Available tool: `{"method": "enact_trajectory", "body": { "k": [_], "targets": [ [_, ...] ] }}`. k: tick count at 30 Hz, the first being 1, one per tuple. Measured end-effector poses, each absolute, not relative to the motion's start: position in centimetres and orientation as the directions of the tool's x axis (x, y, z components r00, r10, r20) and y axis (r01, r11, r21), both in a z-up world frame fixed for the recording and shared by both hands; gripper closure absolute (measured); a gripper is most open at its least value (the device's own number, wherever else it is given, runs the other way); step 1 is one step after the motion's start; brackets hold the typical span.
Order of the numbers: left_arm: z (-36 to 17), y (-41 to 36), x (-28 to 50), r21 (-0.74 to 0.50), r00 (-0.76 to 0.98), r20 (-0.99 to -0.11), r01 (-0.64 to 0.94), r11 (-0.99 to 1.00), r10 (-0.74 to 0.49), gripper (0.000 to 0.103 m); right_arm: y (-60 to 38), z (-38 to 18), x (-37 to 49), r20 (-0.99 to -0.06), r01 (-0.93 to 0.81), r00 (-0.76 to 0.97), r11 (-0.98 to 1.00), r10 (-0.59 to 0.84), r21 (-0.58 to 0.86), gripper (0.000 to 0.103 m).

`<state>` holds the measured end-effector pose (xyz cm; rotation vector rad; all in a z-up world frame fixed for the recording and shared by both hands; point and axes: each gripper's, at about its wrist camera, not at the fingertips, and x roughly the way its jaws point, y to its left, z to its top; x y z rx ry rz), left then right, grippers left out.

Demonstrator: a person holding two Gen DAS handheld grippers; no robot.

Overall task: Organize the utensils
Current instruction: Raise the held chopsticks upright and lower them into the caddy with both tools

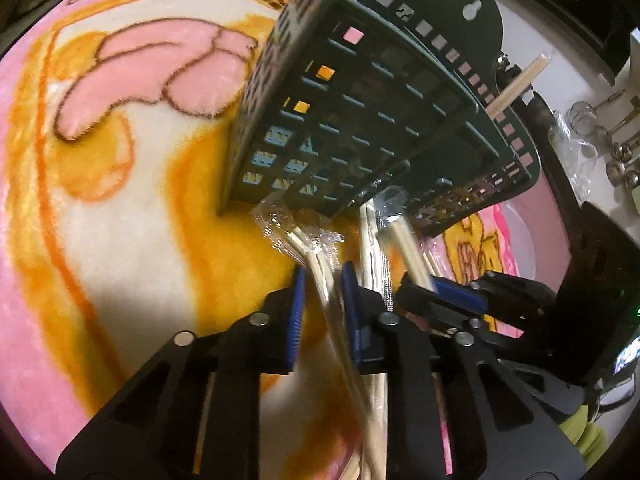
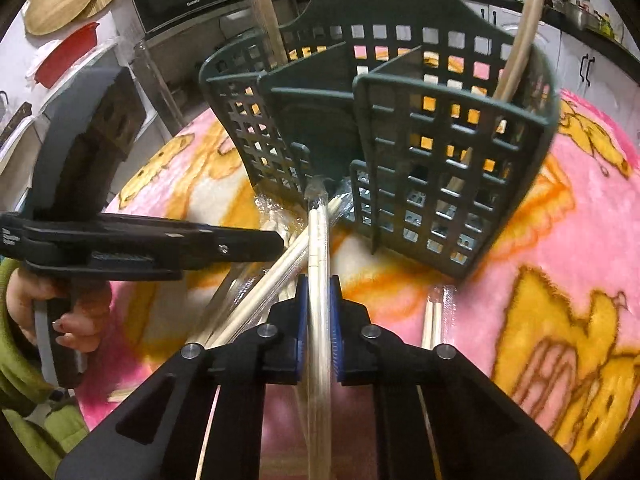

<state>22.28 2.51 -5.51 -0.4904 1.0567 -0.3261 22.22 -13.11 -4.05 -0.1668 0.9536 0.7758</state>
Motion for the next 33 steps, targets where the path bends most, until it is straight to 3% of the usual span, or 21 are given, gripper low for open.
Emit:
{"method": "enact_trajectory", "body": {
  "k": [7,33],
  "targets": [
    [-4.1,2.4,21.3,-0.522,0.489,-0.73,0.05,0.852,-0.477,0.1,-14.2,-2.0,21.0,-0.748,-0.664,0.375,0.722,0.548,0.196,0.094],
    [7.5,1.3,17.9,-0.396,0.728,-0.54,0.222,0.891,-0.422,0.1,-17.6,6.2,17.2,-0.55,-0.645,0.565,0.745,0.615,0.17,0.097]
  ]
}}
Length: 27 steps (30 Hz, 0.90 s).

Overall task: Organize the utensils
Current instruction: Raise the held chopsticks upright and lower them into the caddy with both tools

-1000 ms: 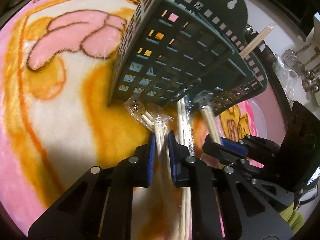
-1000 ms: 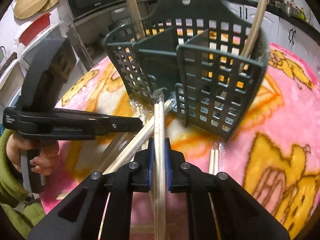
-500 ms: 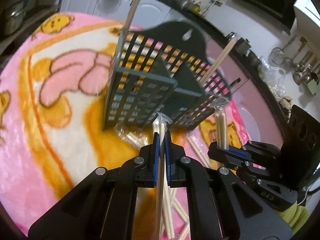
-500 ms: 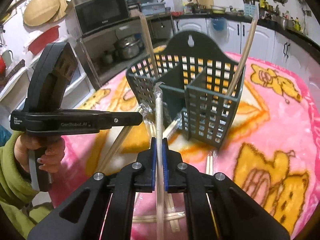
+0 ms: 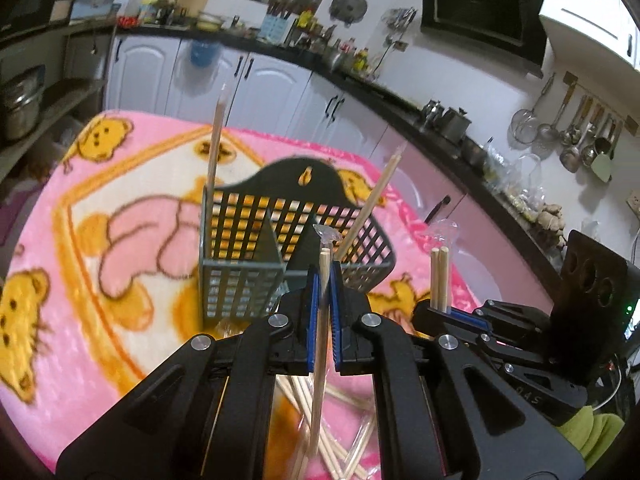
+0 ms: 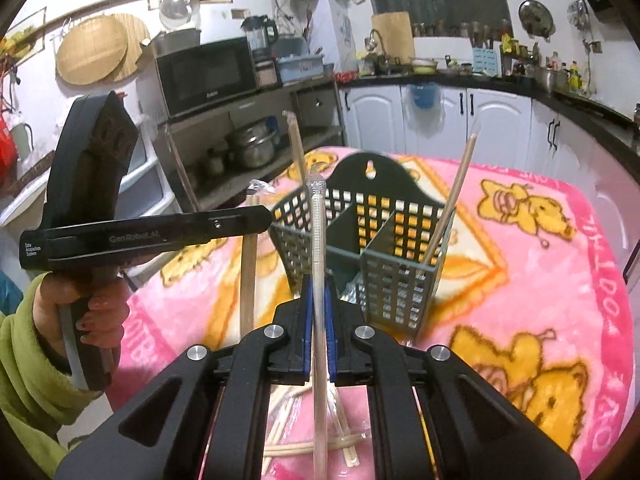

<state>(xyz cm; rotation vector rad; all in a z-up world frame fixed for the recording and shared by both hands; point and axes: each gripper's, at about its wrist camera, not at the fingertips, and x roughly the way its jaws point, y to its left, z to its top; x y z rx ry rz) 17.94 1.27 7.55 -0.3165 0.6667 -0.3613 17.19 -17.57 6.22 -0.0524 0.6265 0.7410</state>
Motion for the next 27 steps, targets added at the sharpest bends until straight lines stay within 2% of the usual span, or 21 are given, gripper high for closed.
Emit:
{"method": "enact_trajectory", "body": {
  "k": [27],
  "targets": [
    [15.5,0.3,19.3,-0.345,0.821,-0.382,0.299,0.89,-0.424,0.1,-19.4,13.3,19.4,-0.327,-0.578,0.736,0.802,0.593,0.153,0.097]
  ]
}}
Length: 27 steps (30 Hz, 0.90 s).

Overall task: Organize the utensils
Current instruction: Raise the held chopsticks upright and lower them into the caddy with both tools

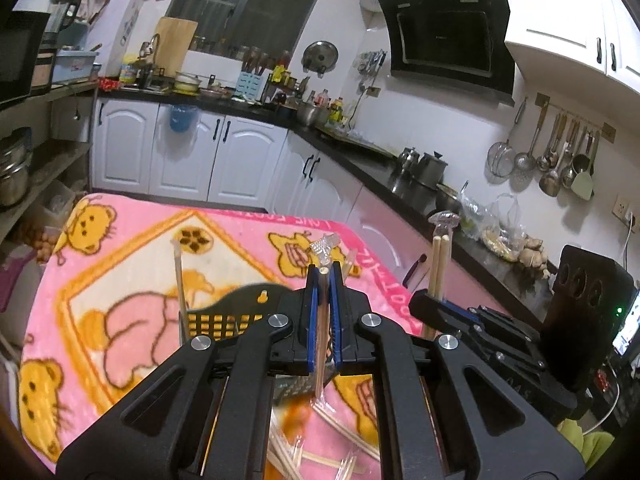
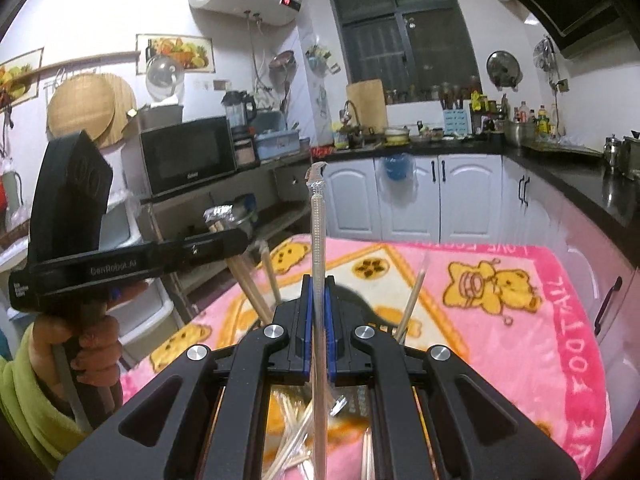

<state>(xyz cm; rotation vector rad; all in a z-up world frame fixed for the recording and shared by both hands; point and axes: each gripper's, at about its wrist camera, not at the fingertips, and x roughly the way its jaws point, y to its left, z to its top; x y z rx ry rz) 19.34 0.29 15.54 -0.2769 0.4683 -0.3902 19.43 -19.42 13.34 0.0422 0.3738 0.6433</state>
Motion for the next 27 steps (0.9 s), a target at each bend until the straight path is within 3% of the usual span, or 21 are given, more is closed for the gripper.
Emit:
{"method": "enact_trajectory", "body": {
  "k": [16,27],
  "targets": [
    [18.4,2.4,20.3,-0.326,0.884,-0.31,0.246,0.913,-0.349,0.1,-18.6,17.1,23.2,-0.169,-0.532,0.82,0.837,0.547,0.126,0.097],
    [17.0,2.7,22.1,-0.307,0.897,-0.323,0.201,0.93,-0.3,0.1,-16.8,16.4,25.5,-0.146,-0.52,0.835,0.848,0.53,0.105,0.097]
  ]
}}
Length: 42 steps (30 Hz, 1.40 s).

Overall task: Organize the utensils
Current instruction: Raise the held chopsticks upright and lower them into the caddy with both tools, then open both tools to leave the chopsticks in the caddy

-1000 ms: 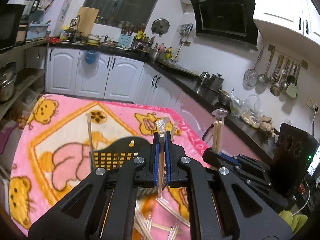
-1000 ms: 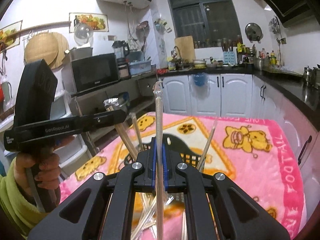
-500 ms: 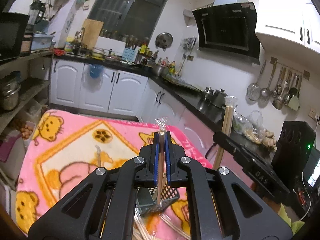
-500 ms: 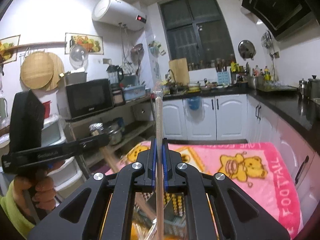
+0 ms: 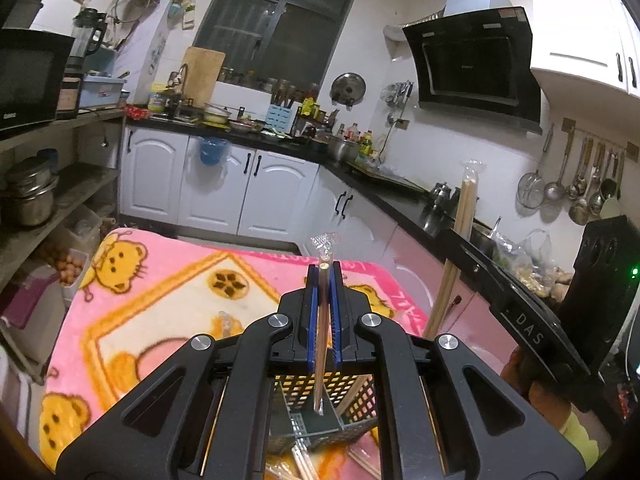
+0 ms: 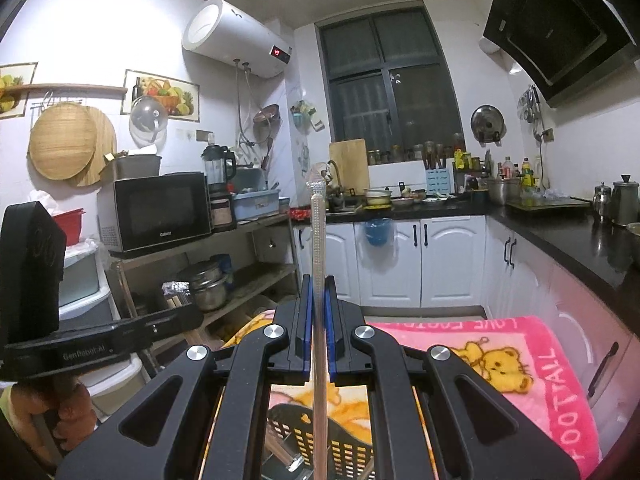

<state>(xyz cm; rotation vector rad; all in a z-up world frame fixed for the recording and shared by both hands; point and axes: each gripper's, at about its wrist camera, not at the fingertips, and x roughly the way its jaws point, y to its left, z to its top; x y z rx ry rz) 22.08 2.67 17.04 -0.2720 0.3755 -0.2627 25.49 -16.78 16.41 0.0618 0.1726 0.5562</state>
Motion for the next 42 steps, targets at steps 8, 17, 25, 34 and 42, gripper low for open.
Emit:
{"method": "enact_trajectory", "body": {
  "k": [8,17,25,34,42],
  "targets": [
    [15.0,2.5,23.5,-0.3,0.885,-0.364,0.184,0.936,-0.291,0.1,-15.5,14.5,27.5,-0.157,-0.495,0.848,0.863,0.506,0.102,0.097],
    [12.9,1.6,24.5,-0.277,0.867,-0.407,0.182,0.943,-0.287,0.1,-14.9,11.9,29.1,-0.211,-0.477,0.845,0.871,0.491,0.118,0.097],
    [11.8,1.1,24.7,-0.277,0.857,-0.422,0.189,0.942,-0.296,0.1,-15.2,10.2,29.4,-0.248,-0.466,0.839,0.874,0.485,0.135,0.097],
    [10.8,0.8,24.6,-0.273,0.848,-0.44,0.188,0.943,-0.297,0.1,-15.7,9.2,29.1,-0.281,-0.453,0.83,0.877,0.481,0.163,0.089],
    [10.1,1.0,24.6,-0.278,0.842,-0.453,0.18,0.944,-0.294,0.1,-16.2,8.7,28.6,-0.303,-0.438,0.829,0.882,0.47,0.171,0.083]
  ]
}}
